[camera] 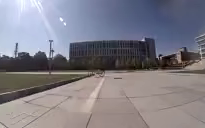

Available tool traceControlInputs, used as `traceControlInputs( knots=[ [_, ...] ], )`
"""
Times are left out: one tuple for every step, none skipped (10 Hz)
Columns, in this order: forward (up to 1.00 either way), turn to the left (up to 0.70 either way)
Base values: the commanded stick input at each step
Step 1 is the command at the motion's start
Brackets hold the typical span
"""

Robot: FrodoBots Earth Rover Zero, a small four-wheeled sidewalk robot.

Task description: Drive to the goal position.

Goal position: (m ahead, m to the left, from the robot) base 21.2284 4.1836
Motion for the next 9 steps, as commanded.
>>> traceControlInputs(
  knots=[
    [0.06,0.0],
    [0.06,0.0],
    [0.06,0.0],
    [0.06,0.0],
    [0.06,0.0],
    [0.06,0.0],
    [0.06,0.0],
    [0.06,0.0],
    [0.06,0.0]
  ],
)
